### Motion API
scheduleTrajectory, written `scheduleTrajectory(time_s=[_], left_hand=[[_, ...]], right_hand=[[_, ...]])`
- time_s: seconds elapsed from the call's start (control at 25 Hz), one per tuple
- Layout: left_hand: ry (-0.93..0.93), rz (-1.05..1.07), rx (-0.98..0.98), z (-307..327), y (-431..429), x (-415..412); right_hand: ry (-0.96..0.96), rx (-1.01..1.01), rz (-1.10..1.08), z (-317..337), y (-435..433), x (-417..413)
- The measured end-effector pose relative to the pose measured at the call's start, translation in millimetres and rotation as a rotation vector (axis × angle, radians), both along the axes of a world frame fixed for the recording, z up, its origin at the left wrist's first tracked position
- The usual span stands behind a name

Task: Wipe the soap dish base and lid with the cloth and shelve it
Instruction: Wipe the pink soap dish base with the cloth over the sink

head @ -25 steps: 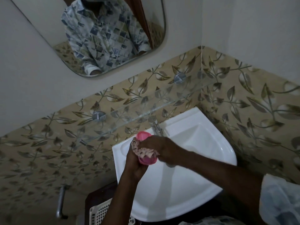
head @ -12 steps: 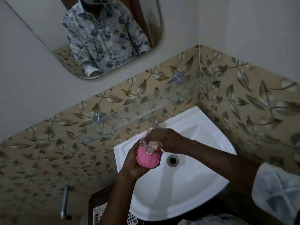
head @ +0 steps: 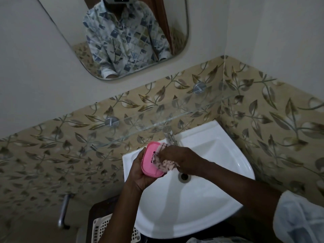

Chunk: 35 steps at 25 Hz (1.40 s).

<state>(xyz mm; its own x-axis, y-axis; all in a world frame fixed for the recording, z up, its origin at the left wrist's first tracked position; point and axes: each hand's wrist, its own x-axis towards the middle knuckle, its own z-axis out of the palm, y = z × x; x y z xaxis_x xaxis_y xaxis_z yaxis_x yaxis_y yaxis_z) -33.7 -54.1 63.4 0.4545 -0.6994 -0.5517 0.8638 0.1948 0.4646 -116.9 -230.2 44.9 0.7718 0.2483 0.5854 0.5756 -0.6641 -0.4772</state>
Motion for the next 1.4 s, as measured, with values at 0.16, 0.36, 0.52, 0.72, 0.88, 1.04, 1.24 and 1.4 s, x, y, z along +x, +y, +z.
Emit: scheduleTrajectory(time_s=[0.16, 0.36, 0.52, 0.72, 0.88, 1.04, 1.24, 1.4], left_hand=[[-0.029, 0.001, -0.030, 6.4, 3.4, 1.4], [-0.089, 0.060, 0.046, 1.3, 4.4, -2.5], [-0.160, 0.197, -0.089, -4.7, 13.9, -0.1], [-0.165, 0.184, -0.248, -22.4, 26.3, -6.3], [-0.158, 0.172, -0.314, -29.7, 25.1, -11.5], [-0.150, 0.180, -0.338, -31.5, 23.2, -13.5], [-0.216, 0.142, -0.208, -21.7, 19.2, -9.8], [-0.211, 0.184, -0.081, -14.7, 19.5, -4.8]], right_hand=[[-0.148, -0.156, 0.040, 0.9, 6.0, 0.1], [-0.008, -0.085, -0.103, 6.4, -13.4, 8.5], [0.406, 0.883, -0.588, -4.3, -37.0, 11.1], [0.863, 1.582, -0.521, -36.4, -52.6, -15.9], [0.830, 1.704, -0.406, -40.7, -38.5, -43.3], [0.738, 1.636, -0.416, -21.4, -17.1, -48.7], [0.327, 0.718, -0.426, 19.8, 1.8, -36.0], [0.458, 0.710, -0.510, 28.9, 6.4, -4.5]])
